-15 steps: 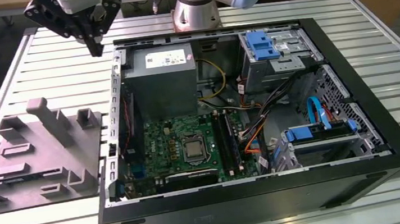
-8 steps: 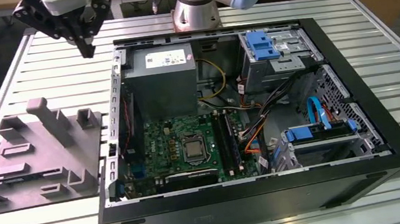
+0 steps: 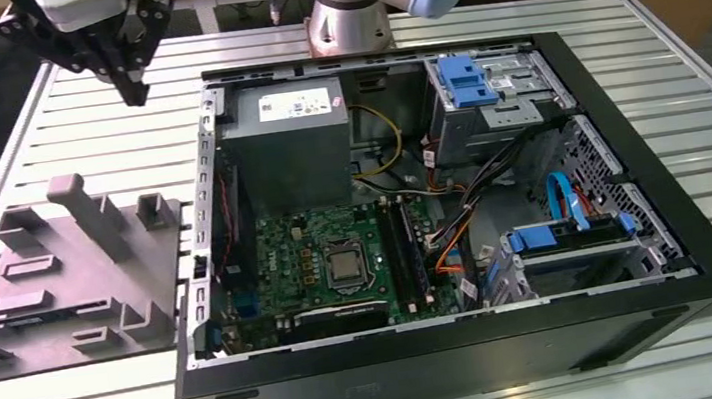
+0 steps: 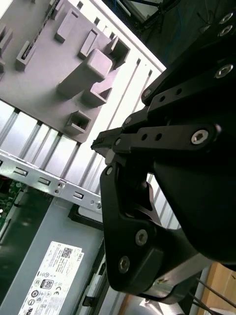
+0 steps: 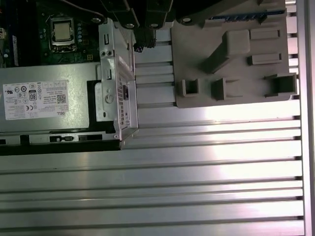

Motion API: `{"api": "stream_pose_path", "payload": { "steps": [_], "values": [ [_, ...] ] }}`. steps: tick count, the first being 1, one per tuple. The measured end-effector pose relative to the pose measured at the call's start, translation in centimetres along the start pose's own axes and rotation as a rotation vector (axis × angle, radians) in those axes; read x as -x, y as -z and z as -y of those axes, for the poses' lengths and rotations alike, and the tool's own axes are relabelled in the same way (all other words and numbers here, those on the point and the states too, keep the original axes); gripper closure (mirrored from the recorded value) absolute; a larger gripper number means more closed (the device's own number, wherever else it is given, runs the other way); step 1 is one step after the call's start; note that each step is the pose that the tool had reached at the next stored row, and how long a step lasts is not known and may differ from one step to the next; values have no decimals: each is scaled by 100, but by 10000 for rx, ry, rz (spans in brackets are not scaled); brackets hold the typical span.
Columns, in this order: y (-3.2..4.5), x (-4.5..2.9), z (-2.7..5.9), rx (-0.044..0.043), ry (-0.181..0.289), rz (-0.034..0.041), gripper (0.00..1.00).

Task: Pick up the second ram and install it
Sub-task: 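Reach for the second ram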

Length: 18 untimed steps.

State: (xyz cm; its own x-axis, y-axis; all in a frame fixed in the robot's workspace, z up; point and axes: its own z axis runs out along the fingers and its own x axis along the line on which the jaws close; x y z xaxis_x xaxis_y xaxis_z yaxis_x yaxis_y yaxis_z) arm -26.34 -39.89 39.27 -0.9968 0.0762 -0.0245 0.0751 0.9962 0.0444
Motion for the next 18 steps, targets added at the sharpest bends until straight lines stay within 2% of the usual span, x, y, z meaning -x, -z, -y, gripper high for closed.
{"api": "stream_pose_path", "payload": {
  "steps": [18],
  "values": [
    [10, -489, 37, -1, -1, -1, 90]
  ]
}}
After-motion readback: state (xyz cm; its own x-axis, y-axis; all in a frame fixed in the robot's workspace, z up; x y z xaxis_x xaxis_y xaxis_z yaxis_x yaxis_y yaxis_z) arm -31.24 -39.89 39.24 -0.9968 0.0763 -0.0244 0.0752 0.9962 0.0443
